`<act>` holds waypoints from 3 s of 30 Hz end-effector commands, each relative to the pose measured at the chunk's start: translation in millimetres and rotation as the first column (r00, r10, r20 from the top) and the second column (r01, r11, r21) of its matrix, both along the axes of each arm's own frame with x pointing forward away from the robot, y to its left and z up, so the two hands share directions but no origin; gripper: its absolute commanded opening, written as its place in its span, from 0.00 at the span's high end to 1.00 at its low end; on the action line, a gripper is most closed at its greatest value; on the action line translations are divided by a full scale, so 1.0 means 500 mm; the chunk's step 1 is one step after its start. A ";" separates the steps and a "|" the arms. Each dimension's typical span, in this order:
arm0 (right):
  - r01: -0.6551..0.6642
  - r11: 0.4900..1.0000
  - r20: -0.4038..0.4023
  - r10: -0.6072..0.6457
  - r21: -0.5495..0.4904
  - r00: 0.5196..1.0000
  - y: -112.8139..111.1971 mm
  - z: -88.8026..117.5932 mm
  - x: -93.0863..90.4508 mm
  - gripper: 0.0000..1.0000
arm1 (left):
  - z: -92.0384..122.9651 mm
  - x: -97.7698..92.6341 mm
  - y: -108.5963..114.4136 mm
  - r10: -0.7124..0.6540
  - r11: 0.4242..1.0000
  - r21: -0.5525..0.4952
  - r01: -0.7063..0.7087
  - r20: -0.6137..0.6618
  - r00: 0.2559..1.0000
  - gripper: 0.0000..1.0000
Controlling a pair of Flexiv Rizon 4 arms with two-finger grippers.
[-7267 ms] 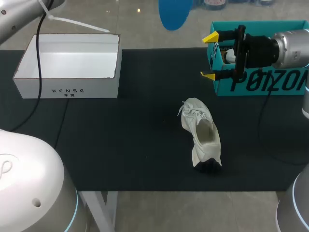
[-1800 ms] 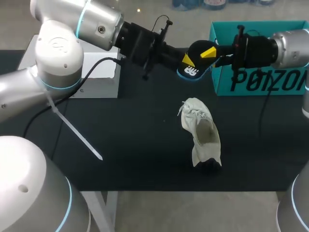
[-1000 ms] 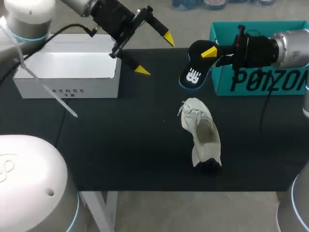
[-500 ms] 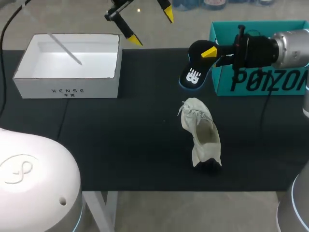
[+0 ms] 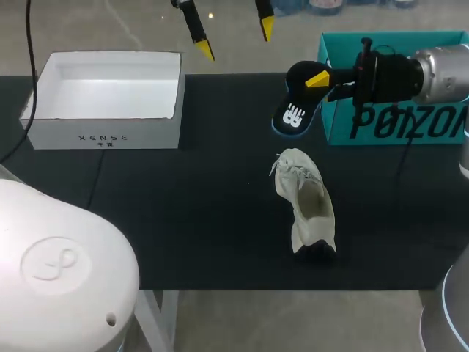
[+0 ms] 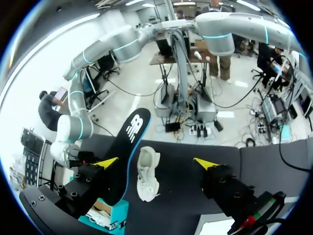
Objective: Take the shoe out of the shoebox, open the shoe tongue, remove and reinsert the insole, then place the shoe into the shoebox
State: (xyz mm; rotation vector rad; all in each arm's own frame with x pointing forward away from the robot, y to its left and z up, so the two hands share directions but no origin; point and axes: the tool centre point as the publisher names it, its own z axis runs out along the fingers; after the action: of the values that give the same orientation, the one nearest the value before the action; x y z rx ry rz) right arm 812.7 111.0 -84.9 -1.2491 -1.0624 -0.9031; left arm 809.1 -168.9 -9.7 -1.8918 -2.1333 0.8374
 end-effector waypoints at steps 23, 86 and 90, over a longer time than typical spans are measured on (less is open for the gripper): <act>0.001 1.000 0.000 -0.001 0.000 1.000 0.000 0.000 0.000 1.00 | -0.006 0.092 -0.089 -0.283 0.948 0.218 0.232 0.247 0.927 0.00; -0.053 0.996 -0.012 0.052 -0.072 0.999 0.003 -0.007 -0.067 1.00 | 0.039 0.140 -0.109 -0.295 0.938 0.267 0.221 0.280 0.913 0.00; -0.053 0.996 -0.012 0.052 -0.072 0.999 0.003 -0.007 -0.067 1.00 | 0.042 0.134 -0.107 -0.273 0.954 0.208 0.218 0.290 0.917 0.00</act>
State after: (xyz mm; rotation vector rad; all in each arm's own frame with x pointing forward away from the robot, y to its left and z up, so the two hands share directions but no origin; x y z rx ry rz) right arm 780.0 112.3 -88.9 -1.2741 -1.1236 -0.8228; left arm 878.3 -224.7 9.6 -2.2352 -1.9648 0.2385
